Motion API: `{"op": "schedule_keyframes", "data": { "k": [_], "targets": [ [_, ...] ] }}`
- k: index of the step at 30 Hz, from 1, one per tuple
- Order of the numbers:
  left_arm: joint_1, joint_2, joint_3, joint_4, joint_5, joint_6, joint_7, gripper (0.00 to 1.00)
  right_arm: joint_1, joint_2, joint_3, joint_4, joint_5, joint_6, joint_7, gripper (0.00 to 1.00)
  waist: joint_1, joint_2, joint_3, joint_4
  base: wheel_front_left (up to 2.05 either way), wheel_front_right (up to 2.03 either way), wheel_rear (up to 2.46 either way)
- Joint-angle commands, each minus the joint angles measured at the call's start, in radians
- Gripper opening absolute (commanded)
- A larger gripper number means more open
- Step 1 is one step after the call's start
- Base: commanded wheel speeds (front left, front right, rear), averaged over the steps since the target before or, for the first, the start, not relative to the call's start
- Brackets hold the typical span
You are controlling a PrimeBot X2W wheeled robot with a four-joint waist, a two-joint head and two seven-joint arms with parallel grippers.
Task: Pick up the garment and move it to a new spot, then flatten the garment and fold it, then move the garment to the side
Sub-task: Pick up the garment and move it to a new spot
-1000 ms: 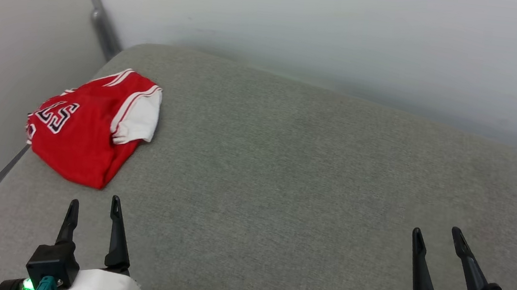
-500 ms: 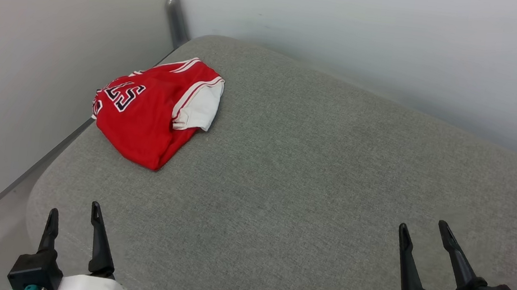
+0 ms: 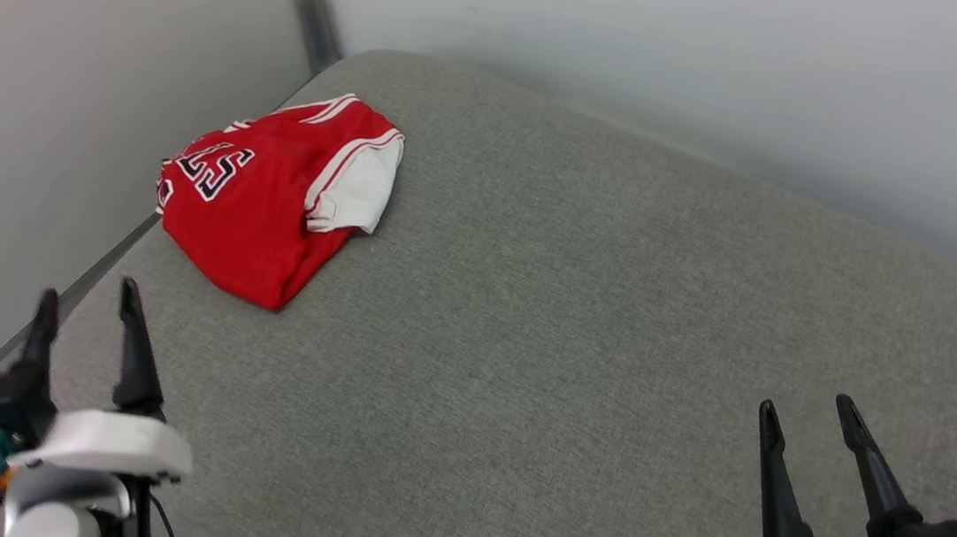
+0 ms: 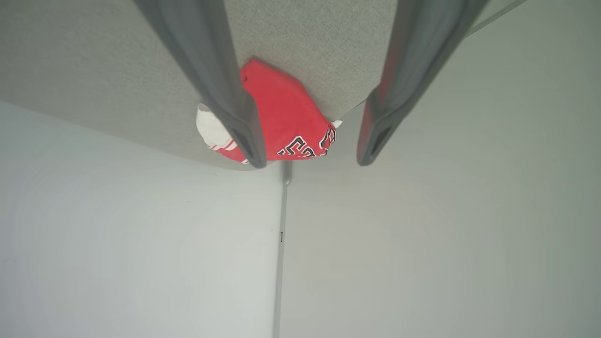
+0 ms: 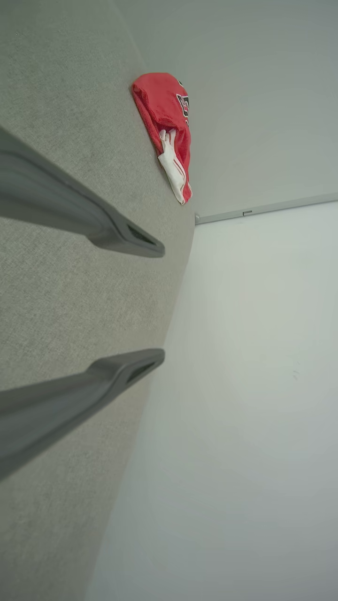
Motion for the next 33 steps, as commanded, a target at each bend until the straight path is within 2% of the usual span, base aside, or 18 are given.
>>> {"op": "schedule_keyframes", "data": {
  "k": [1, 7, 11, 12, 14, 21, 27, 30, 33],
  "targets": [
    [-0.083, 0.019, 0.035, 0.014, -0.022, -0.018, -0.003, 1.0, -0.032, -0.001, -0.006, -0.018, -0.02, 0.0, -0.002, 1.0, 0.0, 0.0, 0.053, -0.04, 0.0, 0.0, 0.0],
    [-0.291, 0.103, 0.14, 0.083, -0.077, -0.062, -0.002, 1.0, -0.09, 0.0, -0.036, -0.064, -0.087, 0.0, -0.002, 1.0, 0.0, 0.0, 0.19, -0.121, 0.0, 0.0, 0.0],
    [-0.383, 0.14, 0.18, 0.1, -0.1, -0.081, -0.002, 1.0, -0.122, 0.0, -0.068, -0.09, -0.113, 0.0, -0.002, 1.0, 0.0, 0.0, 0.26, -0.156, 0.0, 0.0, 0.0],
    [-0.409, 0.159, 0.189, 0.109, -0.104, -0.088, -0.002, 1.0, -0.131, 0.0, -0.076, -0.1, -0.12, 0.0, -0.002, 1.0, 0.0, 0.0, 0.282, -0.165, 0.0, 0.0, 0.0],
    [-0.484, 0.232, 0.224, 0.168, -0.12, -0.117, -0.003, 1.0, -0.154, 0.0, -0.084, -0.119, -0.135, 0.0, -0.002, 1.0, 0.0, 0.0, 0.33, -0.184, 0.0, 0.0, 0.0],
    [-0.681, 0.375, 0.237, 0.35, -0.172, -0.181, 0.028, 1.0, -0.194, 0.0, -0.135, -0.187, -0.186, 0.0, -0.002, 1.0, 0.0, 0.0, 0.446, -0.216, 0.0, 0.0, 0.0],
    [-0.775, 0.479, 0.164, 0.502, -0.243, -0.209, 0.195, 1.0, -0.214, 0.0, -0.158, -0.238, -0.213, 0.0, -0.002, 1.0, 0.0, 0.0, 0.514, -0.229, 0.0, 0.0, 0.0],
    [-0.805, 0.511, 0.08, 0.542, -0.349, -0.211, 0.336, 1.0, -0.225, 0.0, -0.162, -0.257, -0.224, 0.0, -0.002, 1.0, 0.0, 0.0, 0.538, -0.231, 0.0, 0.0, 0.0],
    [-0.81, 0.566, -0.013, 0.539, -0.462, -0.211, 0.473, 1.0, -0.226, 0.0, -0.161, -0.272, -0.232, 0.0, -0.002, 1.0, 0.0, 0.0, 0.557, -0.234, 0.0, 0.0, 0.0]
  ]
}}
